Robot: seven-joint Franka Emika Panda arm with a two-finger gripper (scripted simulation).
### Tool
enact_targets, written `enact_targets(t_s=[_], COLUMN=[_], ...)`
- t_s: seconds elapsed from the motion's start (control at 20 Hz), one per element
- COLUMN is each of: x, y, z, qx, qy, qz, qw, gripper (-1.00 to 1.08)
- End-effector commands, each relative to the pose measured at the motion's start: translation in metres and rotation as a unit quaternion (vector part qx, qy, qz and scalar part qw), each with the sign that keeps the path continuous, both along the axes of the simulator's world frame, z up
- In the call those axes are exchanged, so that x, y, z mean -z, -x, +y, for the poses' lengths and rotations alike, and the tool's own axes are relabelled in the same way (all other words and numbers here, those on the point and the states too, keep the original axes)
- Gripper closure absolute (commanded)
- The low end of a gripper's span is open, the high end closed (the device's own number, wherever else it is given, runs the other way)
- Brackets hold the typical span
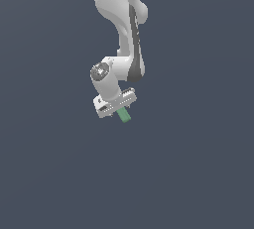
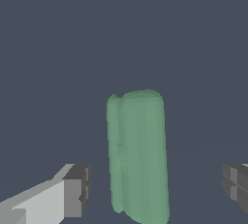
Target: Pick up the object and move it to a goal position.
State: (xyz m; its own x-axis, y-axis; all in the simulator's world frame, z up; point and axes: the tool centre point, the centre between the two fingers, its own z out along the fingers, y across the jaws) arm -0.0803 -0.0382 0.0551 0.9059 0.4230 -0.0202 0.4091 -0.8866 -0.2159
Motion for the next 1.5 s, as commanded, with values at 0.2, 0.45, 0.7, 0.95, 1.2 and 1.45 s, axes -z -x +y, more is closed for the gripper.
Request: enact_targets(t_s=[0.2,0.45,0.7,0.95,1.2,1.45], x=[0.009,0.012,0.013,0.028,0.040,0.041], y=[0.009,0.012,0.012,0.014,0.016,0.016], z=[-0.003,-0.004,-0.004,0.000,0.003,0.003], qx=[-0.027,-0.036,-0.035,-0.036,-0.037,-0.037], qy=[-0.014,-0.019,-0.019,-0.019,-0.019,-0.019], qz=[-0.003,-0.005,-0.005,-0.005,-0.005,-0.005], qw=[0.9995,0.9992,0.9992,0.9991,0.9991,0.9991], gripper=[-1.00,-1.00,-1.00,-1.00,-1.00,1.08])
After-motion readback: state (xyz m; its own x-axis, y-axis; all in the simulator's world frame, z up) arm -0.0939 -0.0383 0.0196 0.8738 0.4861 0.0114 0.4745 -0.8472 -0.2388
